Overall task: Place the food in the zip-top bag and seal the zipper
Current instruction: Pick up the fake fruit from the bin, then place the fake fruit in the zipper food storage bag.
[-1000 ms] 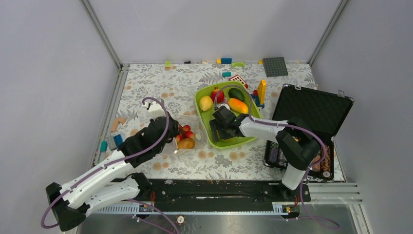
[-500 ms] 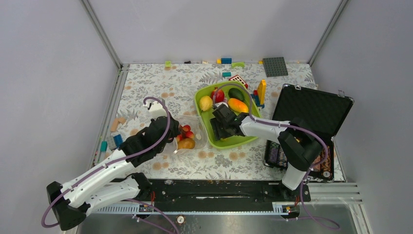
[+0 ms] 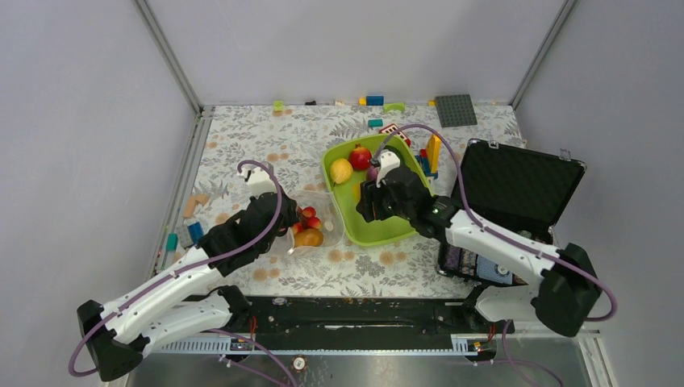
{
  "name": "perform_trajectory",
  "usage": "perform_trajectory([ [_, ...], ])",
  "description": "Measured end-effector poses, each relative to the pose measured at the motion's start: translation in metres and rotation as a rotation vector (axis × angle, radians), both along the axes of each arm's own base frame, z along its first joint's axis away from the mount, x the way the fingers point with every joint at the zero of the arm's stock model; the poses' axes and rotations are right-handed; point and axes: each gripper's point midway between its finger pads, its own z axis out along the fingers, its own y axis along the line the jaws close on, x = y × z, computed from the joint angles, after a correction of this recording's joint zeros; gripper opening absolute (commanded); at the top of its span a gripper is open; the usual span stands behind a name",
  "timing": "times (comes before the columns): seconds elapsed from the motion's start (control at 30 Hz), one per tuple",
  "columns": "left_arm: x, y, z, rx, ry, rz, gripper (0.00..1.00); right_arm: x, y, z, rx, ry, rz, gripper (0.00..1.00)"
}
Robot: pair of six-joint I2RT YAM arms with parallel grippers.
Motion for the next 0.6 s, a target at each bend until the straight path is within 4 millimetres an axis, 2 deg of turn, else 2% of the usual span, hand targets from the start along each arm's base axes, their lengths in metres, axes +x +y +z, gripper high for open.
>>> perform_trajectory([
  [0.17,0.000,-0.001,0.000,-0.001,0.000,-0.002,0.00,-0.019,0.010,0.030,0.139,-0.081,0.123,0.25],
  [0.4,0.000,-0.002,-0.001,0.000,0.003,-0.005,0.00,-0.053,0.036,0.067,0.338,-0.148,0.358,0.26],
  [0.5,0.000,-0.002,-0.002,0.001,0.006,-0.007,0.00,-0.063,0.046,0.076,0.394,-0.144,0.431,0.27],
  [0.6,0.000,-0.003,-0.001,-0.002,0.005,-0.009,0.00,-0.070,0.057,0.074,0.407,-0.120,0.477,0.30],
])
